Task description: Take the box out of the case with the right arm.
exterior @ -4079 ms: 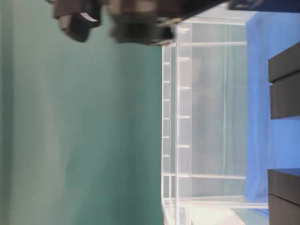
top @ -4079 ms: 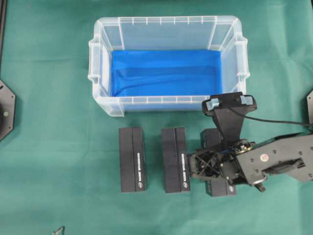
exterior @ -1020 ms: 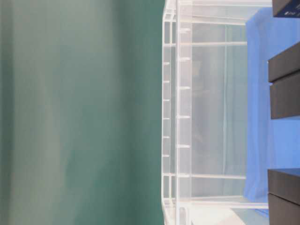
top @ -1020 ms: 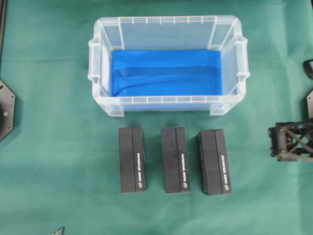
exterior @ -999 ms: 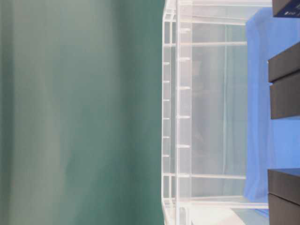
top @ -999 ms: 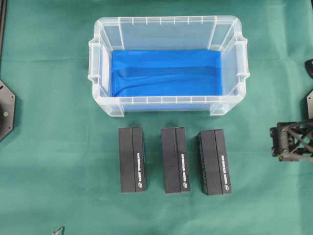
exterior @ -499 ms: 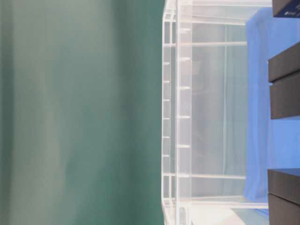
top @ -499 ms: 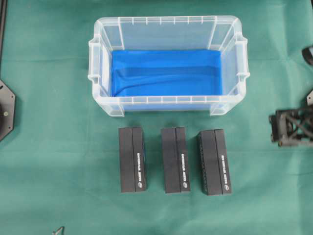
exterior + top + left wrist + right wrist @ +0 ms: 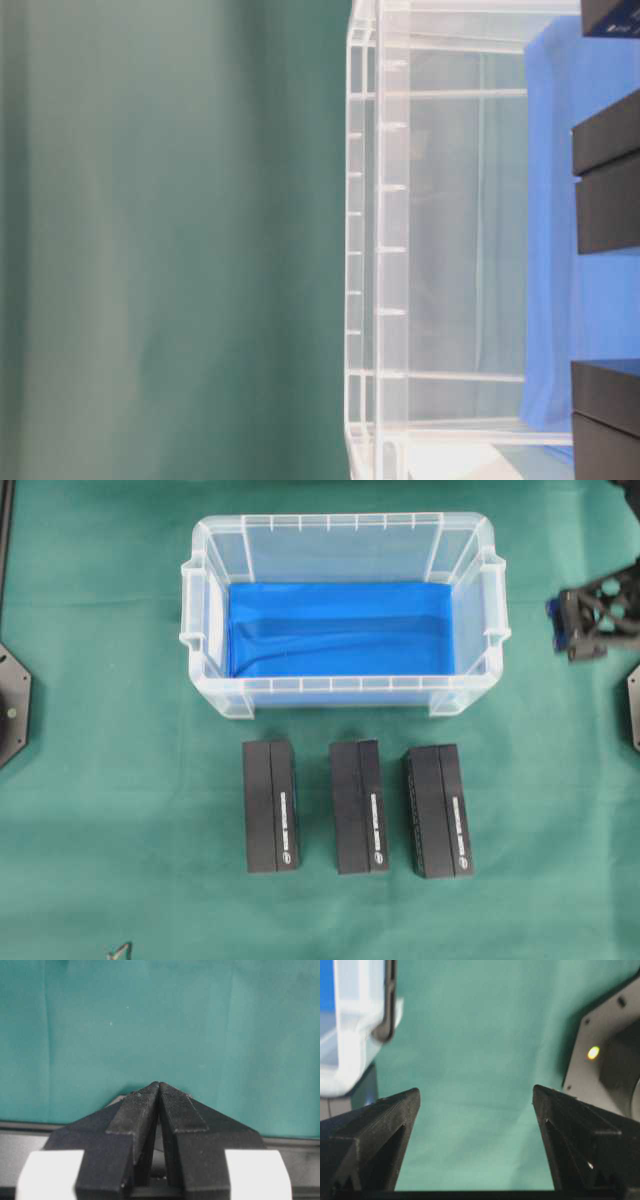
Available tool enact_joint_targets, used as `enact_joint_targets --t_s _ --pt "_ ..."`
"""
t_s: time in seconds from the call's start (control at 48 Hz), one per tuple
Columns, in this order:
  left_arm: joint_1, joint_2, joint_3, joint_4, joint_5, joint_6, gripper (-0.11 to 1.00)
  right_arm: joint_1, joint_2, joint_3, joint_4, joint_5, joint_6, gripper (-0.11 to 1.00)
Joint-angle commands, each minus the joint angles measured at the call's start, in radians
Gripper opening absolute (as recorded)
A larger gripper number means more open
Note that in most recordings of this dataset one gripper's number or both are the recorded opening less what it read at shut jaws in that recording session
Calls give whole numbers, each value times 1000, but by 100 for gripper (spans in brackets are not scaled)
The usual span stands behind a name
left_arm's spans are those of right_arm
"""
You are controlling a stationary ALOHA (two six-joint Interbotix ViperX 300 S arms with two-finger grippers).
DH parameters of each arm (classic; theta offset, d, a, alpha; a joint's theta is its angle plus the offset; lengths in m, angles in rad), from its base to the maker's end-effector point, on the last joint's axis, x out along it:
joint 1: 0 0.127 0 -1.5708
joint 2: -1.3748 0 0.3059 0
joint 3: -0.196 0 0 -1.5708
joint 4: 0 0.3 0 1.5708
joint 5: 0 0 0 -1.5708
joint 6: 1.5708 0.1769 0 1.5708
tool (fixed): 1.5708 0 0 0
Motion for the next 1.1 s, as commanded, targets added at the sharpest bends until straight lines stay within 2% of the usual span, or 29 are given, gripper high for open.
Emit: enact_joint_targets --t_s 0.0,0.146,0.271,1.082 --pt "3 3 -11 2 -2 2 0 -51 -9 -9 -3 -14 -40 87" --pt "3 3 -11 2 -2 2 0 -115 -9 -9 -2 -31 -107 87" --pt "3 3 -12 3 -2 2 0 -138 -9 -9 2 -35 -132 87" --pt "3 3 -9 3 -2 2 0 -140 -5 -11 11 -37 -129 87"
